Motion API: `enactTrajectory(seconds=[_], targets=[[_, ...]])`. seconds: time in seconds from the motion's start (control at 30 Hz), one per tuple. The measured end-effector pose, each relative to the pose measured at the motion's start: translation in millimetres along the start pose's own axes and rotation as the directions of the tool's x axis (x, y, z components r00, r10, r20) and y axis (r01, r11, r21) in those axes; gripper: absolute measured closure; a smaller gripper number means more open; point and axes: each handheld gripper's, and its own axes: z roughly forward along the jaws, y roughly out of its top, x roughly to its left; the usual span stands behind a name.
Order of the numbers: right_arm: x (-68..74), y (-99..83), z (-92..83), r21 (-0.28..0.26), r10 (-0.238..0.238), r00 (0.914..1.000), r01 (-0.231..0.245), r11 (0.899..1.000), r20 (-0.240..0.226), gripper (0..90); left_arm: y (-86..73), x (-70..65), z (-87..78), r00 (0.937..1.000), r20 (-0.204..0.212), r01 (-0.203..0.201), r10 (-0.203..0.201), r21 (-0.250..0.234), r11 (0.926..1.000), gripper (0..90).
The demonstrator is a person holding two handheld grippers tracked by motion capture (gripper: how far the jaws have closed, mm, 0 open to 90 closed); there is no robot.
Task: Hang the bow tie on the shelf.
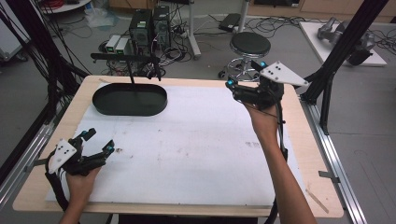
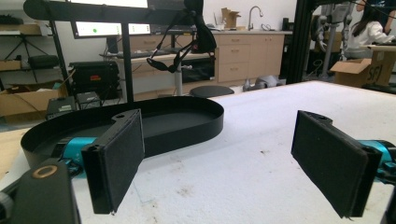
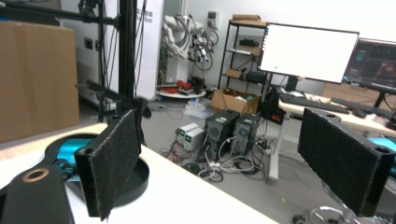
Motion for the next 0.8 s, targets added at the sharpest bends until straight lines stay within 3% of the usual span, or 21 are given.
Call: enactTrajectory(seconds=[0.13, 0.2, 0.47, 0.5, 0.57, 0.8], targets=[[-0.7, -11.1, -14.9, -0.007, 0.001, 0.9998, 0.0, 1.0, 0.018, 12.5, -0.1, -0.5, 0.0, 1.0, 0.0, -0.004, 0.004, 0.001, 1.0, 17.3], [-3.0, -27.3, -31.2, -0.01, 0.017, 0.9991, -0.017, 1.0, 0.039, 12.4, -0.2, -0.6, -0.1, 1.0, -0.001, -0.003, 0.003, 0.001, 1.0, 17.4], [-5.8, -67.5, -61.4, 0.005, 0.055, 0.9954, -0.056, 0.998, 0.078, 12.0, -0.4, -1.4, 0.3, 1.0, -0.001, -0.005, 0.005, 0.007, 1.0, 17.3], [-5.3, -80.7, -70.6, 0.007, 0.073, 0.9932, -0.074, 0.997, 0.091, 11.9, -0.4, -1.5, 0.3, 1.0, -0.002, -0.006, 0.006, 0.008, 0.9999, 17.3], [-4.7, -85.0, -73.6, 0.009, 0.08, 0.9921, -0.082, 0.997, 0.096, 11.8, -0.5, -1.6, 0.3, 1.0, -0.004, -0.006, 0.006, 0.007, 1.0, 17.4], [5.0, -126.3, -97.7, 0.022, 0.11, 0.988, -0.113, 0.993, 0.108, 11.8, -0.7, -2.2, -0.1, 1.0, -0.003, -0.008, 0.008, 0.011, 0.9999, 17.4]])
